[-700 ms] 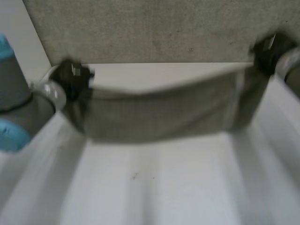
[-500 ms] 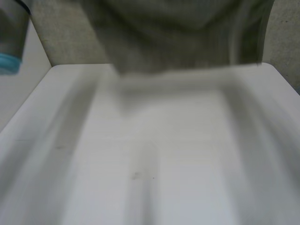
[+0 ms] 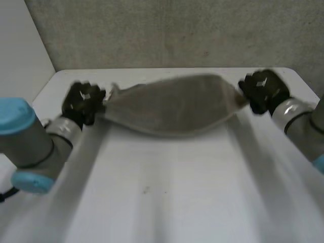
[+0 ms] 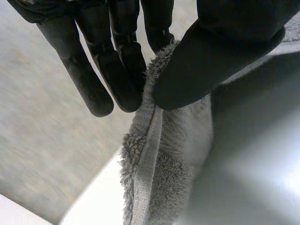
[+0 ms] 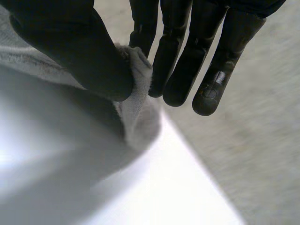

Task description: Fold the towel.

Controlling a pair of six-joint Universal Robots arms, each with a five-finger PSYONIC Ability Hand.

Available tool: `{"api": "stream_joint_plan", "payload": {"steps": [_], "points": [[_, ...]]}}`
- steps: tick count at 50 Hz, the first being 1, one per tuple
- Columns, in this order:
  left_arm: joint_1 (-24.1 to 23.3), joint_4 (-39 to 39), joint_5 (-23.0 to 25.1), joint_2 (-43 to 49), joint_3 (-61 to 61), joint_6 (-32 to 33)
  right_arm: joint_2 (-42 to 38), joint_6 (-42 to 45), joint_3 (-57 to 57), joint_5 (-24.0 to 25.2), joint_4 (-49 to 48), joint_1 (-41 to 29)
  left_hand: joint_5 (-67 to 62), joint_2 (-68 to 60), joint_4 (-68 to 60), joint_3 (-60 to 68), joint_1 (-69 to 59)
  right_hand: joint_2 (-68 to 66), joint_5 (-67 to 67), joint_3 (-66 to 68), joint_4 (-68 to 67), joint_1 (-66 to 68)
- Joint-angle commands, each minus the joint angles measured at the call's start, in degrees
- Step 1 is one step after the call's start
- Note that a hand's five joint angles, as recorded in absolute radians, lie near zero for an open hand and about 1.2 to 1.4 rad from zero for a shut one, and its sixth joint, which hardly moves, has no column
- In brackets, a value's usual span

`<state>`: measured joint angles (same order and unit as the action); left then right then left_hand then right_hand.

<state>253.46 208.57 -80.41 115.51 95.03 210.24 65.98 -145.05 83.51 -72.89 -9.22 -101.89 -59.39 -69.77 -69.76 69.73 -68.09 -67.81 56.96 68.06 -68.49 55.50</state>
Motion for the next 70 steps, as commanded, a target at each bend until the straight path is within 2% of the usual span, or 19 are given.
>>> {"api": "stream_joint_plan", "payload": {"steps": [1,8,10,12,23,35,39,48,62,70], "points": [[0.19,-3.42,-0.10,0.78,7.88,9.83,-1.03,11.79,2.36,-1.54,14.37,3.27,-10.61,-10.23,-10.24,10.27,-11.91,-12.19,13.04,11.94,-11.51,24.50],[1.51,-6.77,0.43,-5.12,11.58,10.27,0.82,11.55,3.24,-4.62,18.98,6.53,-9.96,-9.58,-9.59,9.62,-11.26,-12.19,13.04,11.94,-11.51,24.50],[1.68,-6.95,0.60,-5.91,12.46,10.27,1.35,11.19,3.59,-4.54,18.89,6.80,13.48,13.86,13.85,-13.82,12.18,-12.19,13.04,11.94,-11.51,24.50],[1.68,-6.86,0.60,-5.82,12.46,10.27,1.70,10.84,3.85,-4.36,18.89,7.23,16.42,16.80,16.79,-16.76,15.12,-12.19,13.04,11.94,-11.51,24.50],[4.93,-5.45,0.60,-0.99,11.94,10.27,1.79,6.09,4.12,-3.83,17.48,10.57,20.49,20.87,20.85,-20.83,19.19,-12.19,13.04,11.94,-11.51,24.50],[6.69,-5.54,0.69,-0.99,12.81,9.75,1.79,3.55,5.78,-2.96,15.81,11.45,20.49,20.87,20.85,-20.83,19.19,-12.19,13.04,11.94,-11.51,24.50],[6.96,-5.81,1.47,-1.86,14.13,9.57,1.79,3.63,6.49,-2.96,15.64,11.19,31.56,31.94,31.92,-31.90,30.26,-12.19,13.04,11.94,-11.51,24.50],[10.73,-6.07,8.51,-2.04,15.80,8.78,1.70,3.63,7.19,-2.96,13.88,11.10,32.10,32.48,32.46,-32.44,30.80,-12.19,13.04,11.94,-11.51,24.50],[10.91,-5.10,10.18,-0.46,14.57,4.47,1.17,4.16,8.25,-3.04,12.82,11.01,29.40,29.78,29.77,-29.74,28.10,-12.19,13.04,11.94,-11.51,24.50],[10.91,-5.10,10.97,1.48,13.87,4.47,1.17,4.25,8.25,-2.96,12.82,11.01,15.78,16.16,16.14,-16.12,14.48,-12.19,13.04,11.94,-11.51,24.50]]}}
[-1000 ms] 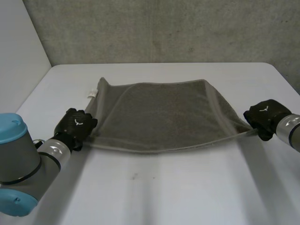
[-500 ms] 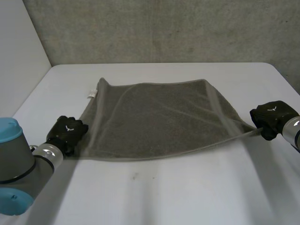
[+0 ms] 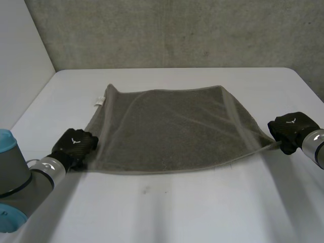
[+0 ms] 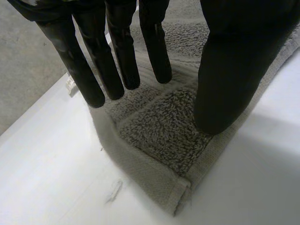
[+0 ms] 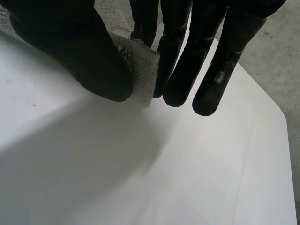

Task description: Fold the towel.

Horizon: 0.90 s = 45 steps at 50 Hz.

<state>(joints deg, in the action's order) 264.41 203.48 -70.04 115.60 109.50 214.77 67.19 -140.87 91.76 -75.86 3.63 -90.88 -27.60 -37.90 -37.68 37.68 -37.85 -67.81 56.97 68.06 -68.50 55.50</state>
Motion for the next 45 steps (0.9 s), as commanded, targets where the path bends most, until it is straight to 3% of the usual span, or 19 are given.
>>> {"api": "stream_joint_plan", "payload": {"steps": [1,5,7,9,19,27,29,35,40,45], "points": [[-0.04,-0.01,0.61,1.47,-0.69,-0.05,-0.04,0.07,0.00,-0.08,-0.12,0.00,-17.34,-17.05,-17.26,17.27,-17.09,-12.19,13.03,11.94,-11.50,24.50],[-0.04,-0.10,0.61,1.82,-0.87,-0.05,-0.04,0.07,0.00,-0.08,-0.12,0.00,-22.74,-22.44,-22.66,22.67,-22.49,-12.19,13.03,11.94,-11.50,24.50],[-0.04,-0.10,0.52,1.73,-0.87,-0.05,0.05,0.16,0.00,0.01,-0.03,0.00,-38.28,-37.99,-38.20,38.21,-38.03,-12.19,13.03,11.94,-11.50,24.50],[-0.12,-0.10,0.52,1.65,-0.96,-0.14,0.14,0.16,0.00,0.01,-0.03,0.00,-42.36,-42.06,-42.28,42.28,-42.11,-12.19,13.03,11.94,-11.50,24.50],[-0.21,-2.56,-0.27,-5.12,0.01,-0.05,1.81,1.65,-1.05,-0.16,1.64,0.44,-42.40,-42.10,-42.32,42.32,-42.15,-12.19,13.03,11.94,-11.50,24.50],[-0.21,-19.17,-1.59,-18.13,0.71,0.83,11.39,14.84,-0.09,-0.25,15.17,2.82,-42.40,-42.10,-42.32,42.32,-42.15,-12.19,13.03,11.94,-11.50,24.50],[-0.04,-27.31,-1.94,-23.03,0.80,1.00,14.80,21.57,2.01,-0.69,22.78,4.65,-42.40,-42.10,-42.32,42.32,-42.15,-12.19,13.03,11.94,-11.50,24.50],[0.32,-39.80,-1.94,-28.31,1.15,4.94,22.27,32.74,7.11,0.01,32.21,8.08,-42.40,-42.10,-42.32,42.32,-42.15,-12.19,13.03,11.94,-11.50,24.50],[0.49,-40.89,-1.67,-28.94,0.54,8.20,22.90,33.82,7.12,0.53,31.09,8.62,-42.40,-42.10,-42.32,42.32,-42.15,-12.19,13.03,11.94,-11.50,24.50],[0.76,-38.33,-1.59,-27.62,-0.87,8.03,20.62,28.99,4.57,1.94,26.07,8.26,-42.40,-42.10,-42.32,42.32,-42.15,-12.19,13.03,11.94,-11.50,24.50]]}}
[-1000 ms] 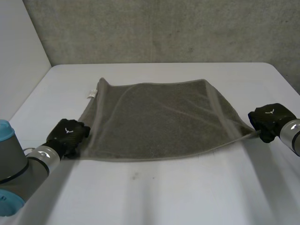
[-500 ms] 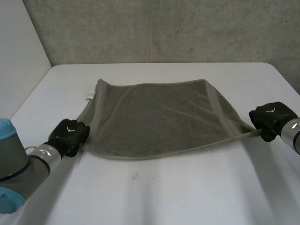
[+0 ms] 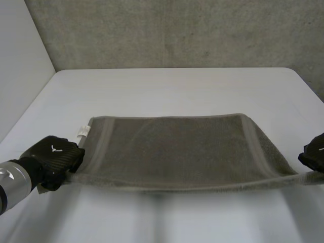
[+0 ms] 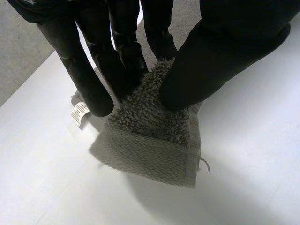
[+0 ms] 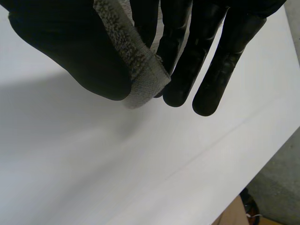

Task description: Fold the towel.

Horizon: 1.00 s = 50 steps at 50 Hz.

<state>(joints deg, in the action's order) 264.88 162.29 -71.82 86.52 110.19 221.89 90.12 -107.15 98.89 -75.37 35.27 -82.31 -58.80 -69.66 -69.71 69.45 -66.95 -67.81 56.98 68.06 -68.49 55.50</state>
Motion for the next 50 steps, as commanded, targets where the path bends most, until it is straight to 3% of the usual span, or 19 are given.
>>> {"api": "stream_joint_plan", "payload": {"steps": [1,8,12,21,26,34,48,49,50], "points": [[0.12,5.73,0.19,3.90,-2.69,0.83,-5.36,-7.43,-4.04,1.54,-7.65,-0.66,-11.20,-10.34,-10.29,10.55,-13.05,-12.19,13.02,11.94,-11.51,24.50],[-2.96,15.86,-0.25,16.75,-9.73,0.30,-18.05,-15.72,-12.93,-0.57,-12.94,-8.66,-11.20,-10.34,-10.29,10.55,-13.05,-12.19,13.02,11.94,-11.51,24.50],[-5.59,19.46,-0.77,26.13,-17.79,-1.19,-27.07,-20.45,-21.25,-5.74,-16.44,-13.57,-11.20,-10.34,-10.29,10.55,-13.05,-12.19,13.02,11.94,-11.51,24.50],[-8.67,21.58,-3.68,39.87,-33.37,-3.74,-37.91,-24.86,-30.86,-8.92,-27.88,-16.04,-11.20,-10.34,-10.29,10.55,-13.05,-12.19,13.02,11.94,-11.51,24.50],[-9.81,21.58,-6.57,48.29,-45.38,-5.85,-43.44,-25.74,-37.26,-13.39,-33.23,-17.01,-11.20,-10.34,-10.29,10.55,-13.05,-12.19,13.02,11.94,-11.51,24.50],[-9.99,21.31,-8.42,53.49,-53.76,-5.85,-46.26,-25.91,-40.26,-15.25,-37.28,-17.54,-11.20,-10.34,-10.29,10.55,-13.05,-12.19,13.02,11.94,-11.51,24.50],[-10.17,21.66,-8.33,54.64,-54.55,-5.94,-48.72,-26.70,-40.96,-15.51,-39.75,-17.63,-11.20,-10.34,-10.29,10.55,-13.05,-8.09,8.92,7.84,-7.40,20.40],[-10.43,21.66,-8.33,54.81,-54.55,-5.76,-48.72,-26.70,-40.97,-15.51,-39.75,-17.63,2.77,3.62,3.68,-3.42,0.92,-8.05,8.88,7.80,-7.36,20.35],[-10.78,21.66,-8.42,54.81,-54.55,-5.68,-48.81,-26.79,-41.05,-15.60,-39.75,-17.89,33.05,33.90,33.96,-33.70,31.20,21.76,-20.93,-22.01,22.45,-9.46]]}}
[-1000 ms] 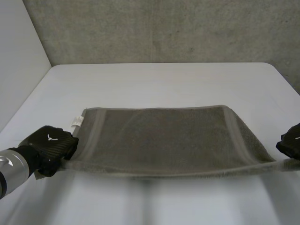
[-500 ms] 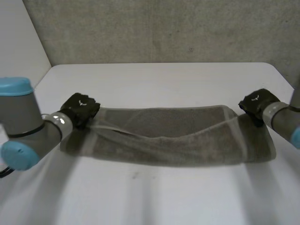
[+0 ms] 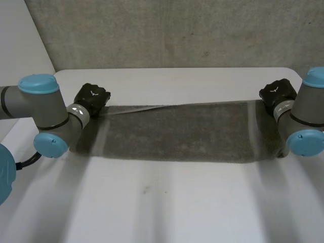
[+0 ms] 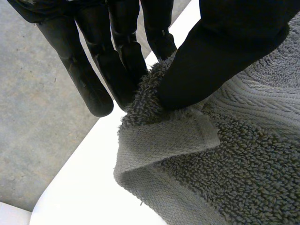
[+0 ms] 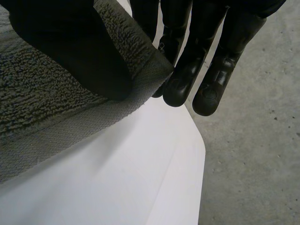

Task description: Fold the towel.

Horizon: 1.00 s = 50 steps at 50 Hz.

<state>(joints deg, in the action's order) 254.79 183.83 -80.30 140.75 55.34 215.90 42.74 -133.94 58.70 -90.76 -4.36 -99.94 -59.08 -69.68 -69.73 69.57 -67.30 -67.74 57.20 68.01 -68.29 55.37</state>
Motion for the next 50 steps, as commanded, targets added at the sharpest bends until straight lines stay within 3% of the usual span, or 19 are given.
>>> {"api": "stream_joint_plan", "payload": {"steps": [1,2,3,15,17,26,32,39,45,50], "points": [[-0.70,0.12,0.05,0.58,0.30,0.31,-1.44,-0.01,-0.87,-0.21,-0.12,-0.26,33.63,34.23,34.28,-34.12,31.85,21.99,-21.46,-22.26,22.54,-9.62],[-1.13,0.12,-0.03,0.41,0.30,0.40,-1.35,-0.09,-0.87,-0.21,-0.12,-0.78,52.28,52.89,52.94,-52.78,50.50,46.64,-46.11,-46.91,47.19,-34.27],[-1.66,0.12,-0.12,0.06,0.38,0.40,-1.00,-0.18,-0.96,-0.47,-0.12,-1.22,56.13,56.74,56.79,-56.63,54.35,57.74,-57.20,-58.01,58.29,-45.37],[-2.02,-0.14,-0.12,-11.11,4.69,-0.39,10.61,-7.65,3.26,0.41,0.94,-0.78,56.00,56.61,56.66,-56.50,54.22,57.74,-57.20,-58.01,58.29,-45.37],[-2.02,-0.14,-0.03,-13.57,6.45,-0.57,15.41,-9.14,7.63,3.03,2.42,-0.78,56.00,56.61,56.66,-56.50,54.22,57.74,-57.20,-58.01,58.29,-45.37],[-1.66,0.74,0.67,-26.73,21.89,-8.20,22.73,-9.50,20.57,9.02,8.23,3.61,56.00,56.61,56.66,-56.50,54.22,57.74,-57.20,-58.01,58.29,-45.37],[-1.58,4.86,0.85,-32.10,32.35,-13.74,23.88,-10.11,29.17,13.23,9.99,8.26,56.00,56.61,56.66,-56.50,54.22,51.95,-51.41,-52.22,52.49,-39.57],[-1.93,9.00,0.85,-34.66,40.02,-14.54,21.60,-15.47,34.11,19.12,5.52,12.66,56.17,56.78,56.83,-56.67,54.39,43.21,-42.68,-43.48,43.76,-30.84],[-1.93,11.64,0.85,-34.75,43.10,-14.72,18.34,-16.18,34.20,19.30,-0.38,12.93,56.17,56.78,56.83,-56.67,54.39,34.11,-33.57,-34.38,34.65,-21.74],[-1.93,11.90,0.76,-34.57,43.54,-14.72,16.49,-15.83,33.58,19.30,-2.05,12.93,56.17,56.78,56.83,-56.67,54.39,18.13,-17.59,-18.40,18.67,-5.76]]}}
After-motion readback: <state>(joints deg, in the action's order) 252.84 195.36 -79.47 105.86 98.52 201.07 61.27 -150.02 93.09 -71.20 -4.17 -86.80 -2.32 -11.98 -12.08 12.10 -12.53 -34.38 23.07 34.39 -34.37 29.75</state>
